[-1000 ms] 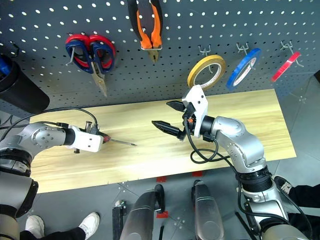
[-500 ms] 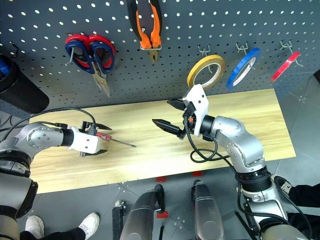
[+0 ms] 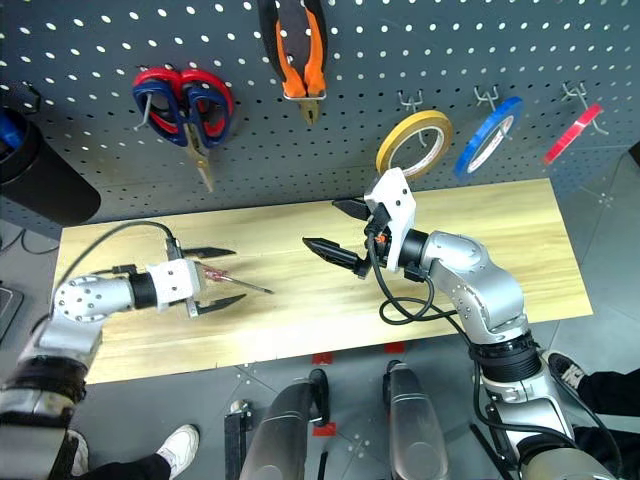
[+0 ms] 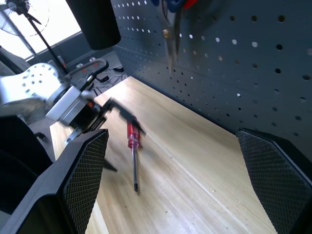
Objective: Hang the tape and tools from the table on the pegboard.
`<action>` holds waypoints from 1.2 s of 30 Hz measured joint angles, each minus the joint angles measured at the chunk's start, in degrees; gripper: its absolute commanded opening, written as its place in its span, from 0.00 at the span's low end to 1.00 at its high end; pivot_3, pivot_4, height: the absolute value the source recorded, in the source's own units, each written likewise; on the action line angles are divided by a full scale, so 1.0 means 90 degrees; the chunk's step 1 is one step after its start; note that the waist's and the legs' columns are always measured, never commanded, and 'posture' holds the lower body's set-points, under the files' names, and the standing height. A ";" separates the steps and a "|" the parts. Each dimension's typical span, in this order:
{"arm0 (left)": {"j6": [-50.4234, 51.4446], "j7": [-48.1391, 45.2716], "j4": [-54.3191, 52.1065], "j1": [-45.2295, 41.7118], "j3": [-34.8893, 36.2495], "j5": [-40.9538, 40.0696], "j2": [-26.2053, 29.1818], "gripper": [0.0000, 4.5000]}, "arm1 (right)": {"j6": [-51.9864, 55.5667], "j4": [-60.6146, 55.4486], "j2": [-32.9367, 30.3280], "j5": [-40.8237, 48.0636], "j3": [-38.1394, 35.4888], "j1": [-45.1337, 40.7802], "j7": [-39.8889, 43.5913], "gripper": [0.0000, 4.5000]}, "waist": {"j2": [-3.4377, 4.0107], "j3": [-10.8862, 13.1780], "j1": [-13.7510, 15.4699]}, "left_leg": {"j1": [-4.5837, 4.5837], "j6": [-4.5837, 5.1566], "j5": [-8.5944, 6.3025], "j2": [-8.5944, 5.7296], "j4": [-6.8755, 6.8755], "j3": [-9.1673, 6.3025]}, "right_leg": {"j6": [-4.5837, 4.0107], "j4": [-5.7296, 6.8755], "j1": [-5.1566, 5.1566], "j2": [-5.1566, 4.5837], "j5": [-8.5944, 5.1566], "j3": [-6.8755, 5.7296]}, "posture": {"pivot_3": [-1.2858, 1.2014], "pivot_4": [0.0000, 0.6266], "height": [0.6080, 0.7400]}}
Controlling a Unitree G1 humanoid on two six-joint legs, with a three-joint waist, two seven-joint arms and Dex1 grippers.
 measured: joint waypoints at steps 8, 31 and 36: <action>0.3925 0.1939 -0.4036 0.1577 0.0322 -0.0361 -0.1219 0.57 | -0.1015 -0.0241 -0.1044 -0.0033 0.0142 0.0377 0.1631 1.00 | -0.0002 -0.0002 0.0114 | 0.0000 0.0005 -0.0003 -0.0007 0.0005 -0.0040 | 0.0006 -0.0011 0.0031 0.0005 0.0003 -0.0008 | 0.47 0.73 1.00; 0.8091 0.6830 -0.4534 0.0625 0.1306 -0.0299 -0.5774 0.44 | -0.2099 0.0329 -0.0897 -0.0478 0.0400 0.0263 0.2304 1.00 | -0.0014 -0.0008 0.0032 | 0.0025 0.0001 0.0000 -0.0002 0.0017 -0.0022 | 0.0017 0.0011 0.0049 0.0017 0.0014 -0.0006 | 0.47 0.74 1.00; 0.7932 0.7621 -0.4124 0.0151 0.2183 -0.0522 -0.6105 0.09 | -0.2075 0.0332 -0.0874 -0.0479 0.0401 0.0255 0.2271 1.00 | -0.0016 -0.0009 0.0048 | 0.0023 0.0001 0.0000 -0.0005 0.0017 -0.0020 | 0.0018 0.0000 0.0053 0.0014 0.0014 -0.0008 | 0.47 0.74 1.00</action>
